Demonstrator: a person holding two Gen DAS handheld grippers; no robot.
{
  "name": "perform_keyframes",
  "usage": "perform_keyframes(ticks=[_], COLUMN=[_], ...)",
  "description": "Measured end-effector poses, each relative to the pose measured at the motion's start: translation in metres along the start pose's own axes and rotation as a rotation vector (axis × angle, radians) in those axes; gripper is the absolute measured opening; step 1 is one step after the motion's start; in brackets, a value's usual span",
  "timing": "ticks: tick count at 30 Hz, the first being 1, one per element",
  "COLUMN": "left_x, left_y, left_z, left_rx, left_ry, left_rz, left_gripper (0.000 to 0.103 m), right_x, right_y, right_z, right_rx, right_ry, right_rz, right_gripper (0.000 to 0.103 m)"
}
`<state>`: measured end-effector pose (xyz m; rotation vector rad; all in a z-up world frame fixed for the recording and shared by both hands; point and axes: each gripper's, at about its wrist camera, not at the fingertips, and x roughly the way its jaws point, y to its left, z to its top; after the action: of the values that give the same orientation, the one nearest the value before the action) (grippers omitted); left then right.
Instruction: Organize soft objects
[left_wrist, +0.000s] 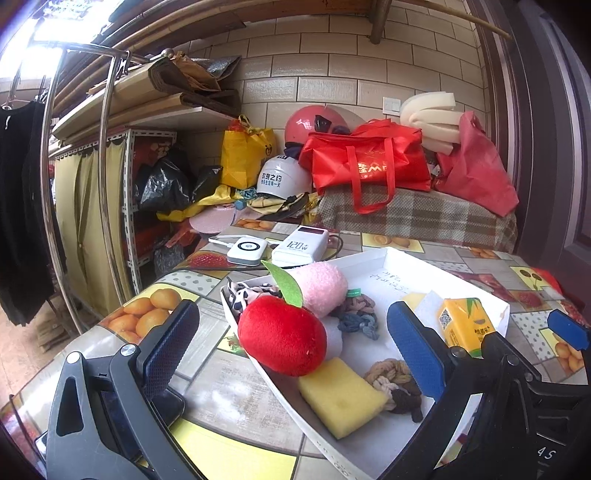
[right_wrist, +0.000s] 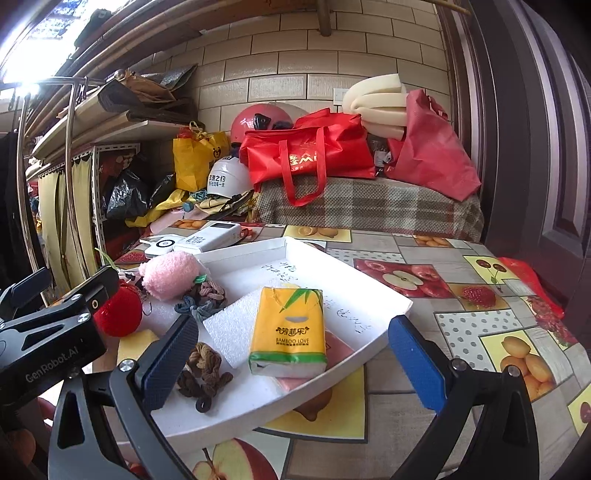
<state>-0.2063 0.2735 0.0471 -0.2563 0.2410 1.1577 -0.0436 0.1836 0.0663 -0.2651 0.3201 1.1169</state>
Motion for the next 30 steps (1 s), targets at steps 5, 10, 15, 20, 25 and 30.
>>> perform_keyframes(ticks=[5, 10, 15, 20, 25, 30], left_x=[-0.018, -0.033, -0.042, -0.055, -0.073, -0.089], left_y=[-0.004, -0.012, -0.016, -0.021, -0.03, -0.045], left_z=[-0.007, -0.013, -0.018, -0.025, -0.032, -0.039], left_rx=[-0.002, 0.026, 0.032, 0.04, 0.072, 0.14], left_ry=[0.013, 0.005, 0.033, 0.086, 0.098, 0.088], left_rz=[-0.018, -0.035, -0.061, -0.084, -0.076, -0.085], left_gripper=[0.103, 0.103, 0.103, 0.103, 0.103, 0.103], right_x=[-0.018, -0.034, -0.043, -0.062, -0.102, -0.132], right_y=[-0.009, -0.015, -0.018, -0.023, -0.03, -0.052], right_z=[-0.008, -0.015, -0.023, -0.033, -0.046, -0.051], right_rx=[0.0, 0.002, -0.007, -0.027, -0.052, 0.018], right_ry=[0.003, 0.001, 0.04, 0.064, 0.015, -0.002], right_rz=[-0.007, -0.005, -0.023, -0.03, -0.034, -0.11], right_gripper=[0.103, 0.103, 0.103, 0.103, 0.103, 0.103])
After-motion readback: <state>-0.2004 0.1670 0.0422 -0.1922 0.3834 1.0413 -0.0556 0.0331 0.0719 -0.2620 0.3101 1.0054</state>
